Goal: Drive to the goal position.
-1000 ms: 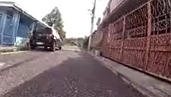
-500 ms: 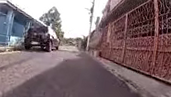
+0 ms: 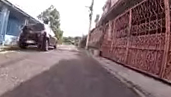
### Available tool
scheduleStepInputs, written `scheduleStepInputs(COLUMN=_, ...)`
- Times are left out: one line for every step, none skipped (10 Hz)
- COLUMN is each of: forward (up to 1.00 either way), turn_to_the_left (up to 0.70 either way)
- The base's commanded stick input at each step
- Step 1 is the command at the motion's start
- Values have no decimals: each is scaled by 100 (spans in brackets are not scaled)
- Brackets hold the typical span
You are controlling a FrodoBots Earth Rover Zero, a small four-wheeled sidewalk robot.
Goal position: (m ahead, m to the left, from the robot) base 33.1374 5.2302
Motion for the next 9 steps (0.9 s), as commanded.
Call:
scheduleStepInputs(forward=85, turn_to_the_left=31)
scheduleStepInputs(forward=85, turn_to_the_left=6)
scheduleStepInputs(forward=85, turn_to_the_left=0)
scheduleStepInputs(forward=85, turn_to_the_left=0)
scheduleStepInputs(forward=85, turn_to_the_left=0)
scheduleStepInputs(forward=85, turn_to_the_left=0)
scheduleStepInputs(forward=85, turn_to_the_left=0)
scheduleStepInputs(forward=85, turn_to_the_left=0)
scheduleStepInputs(forward=85, turn_to_the_left=0)
